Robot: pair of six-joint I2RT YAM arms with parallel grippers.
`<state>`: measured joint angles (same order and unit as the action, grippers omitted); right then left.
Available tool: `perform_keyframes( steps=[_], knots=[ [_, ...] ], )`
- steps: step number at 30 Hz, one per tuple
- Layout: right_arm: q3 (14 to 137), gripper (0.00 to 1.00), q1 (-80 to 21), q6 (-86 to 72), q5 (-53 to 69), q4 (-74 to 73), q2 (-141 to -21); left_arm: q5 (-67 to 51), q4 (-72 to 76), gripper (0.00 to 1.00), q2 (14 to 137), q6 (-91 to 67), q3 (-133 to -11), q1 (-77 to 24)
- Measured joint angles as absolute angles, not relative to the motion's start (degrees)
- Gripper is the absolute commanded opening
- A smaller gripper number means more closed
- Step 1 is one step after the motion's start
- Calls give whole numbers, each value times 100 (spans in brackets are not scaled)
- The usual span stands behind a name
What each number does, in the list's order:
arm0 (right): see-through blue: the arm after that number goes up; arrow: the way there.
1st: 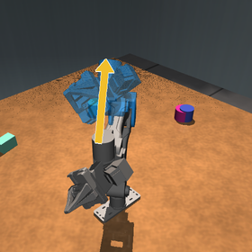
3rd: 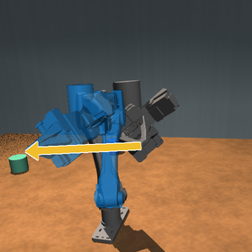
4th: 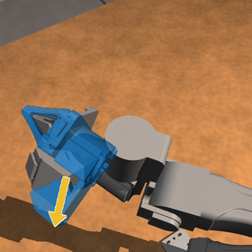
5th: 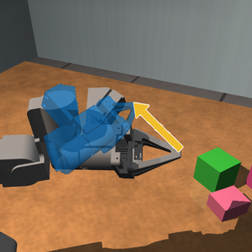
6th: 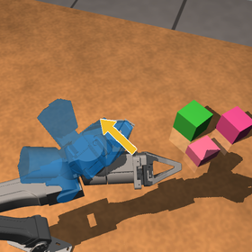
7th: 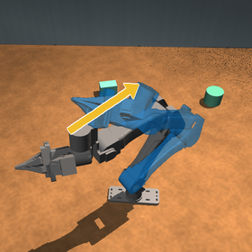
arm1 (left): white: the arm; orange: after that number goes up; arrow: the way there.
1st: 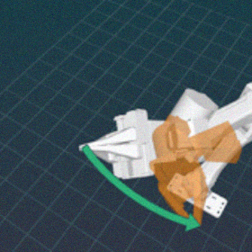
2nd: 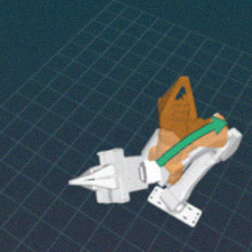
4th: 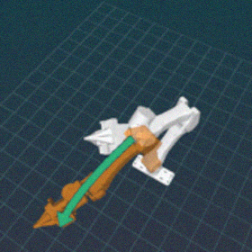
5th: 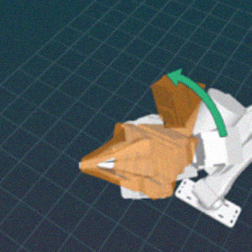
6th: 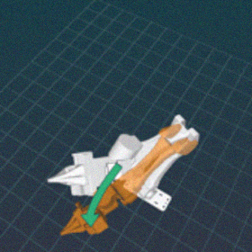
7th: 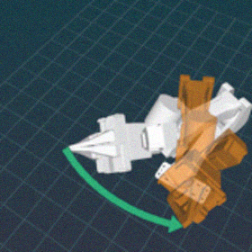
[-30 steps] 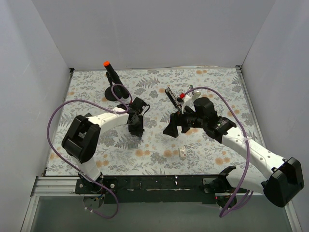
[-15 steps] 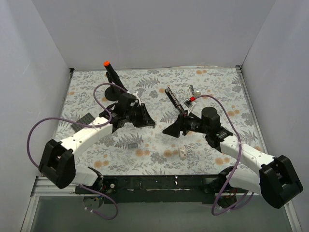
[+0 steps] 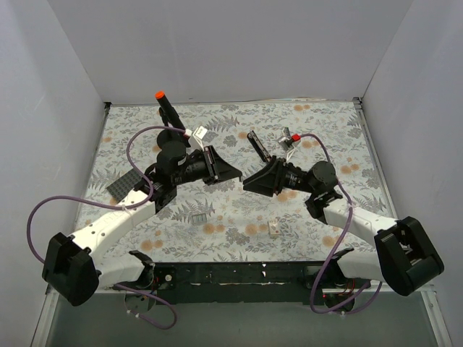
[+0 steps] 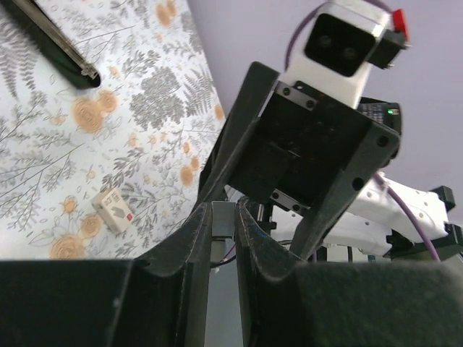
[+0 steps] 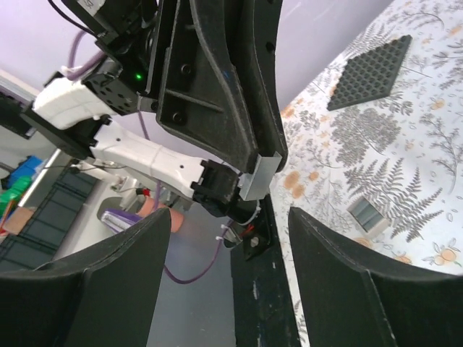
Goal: Unload the staples from the stapler
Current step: Place the staple in the staple box.
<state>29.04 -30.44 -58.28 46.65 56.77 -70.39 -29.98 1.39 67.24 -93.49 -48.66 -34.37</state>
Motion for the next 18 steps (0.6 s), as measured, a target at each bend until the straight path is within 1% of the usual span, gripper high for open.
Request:
perform_keyframes(
  steps=[6, 12, 18],
  knots=[
    [2825, 66, -3044, -6534, 4694, 6499, -7183, -3194, 644, 16, 6576, -9430, -4838, -3437],
    [2821, 62, -3044, -6820, 4694, 6849, -7212, -3271, 805, 16, 6576, -9428, -4799, -3437],
    [2821, 61, -3044, -6919, 4689, 6965, -7229, -3374, 873, 16, 6576, -9424, -4729, -3437]
  ],
)
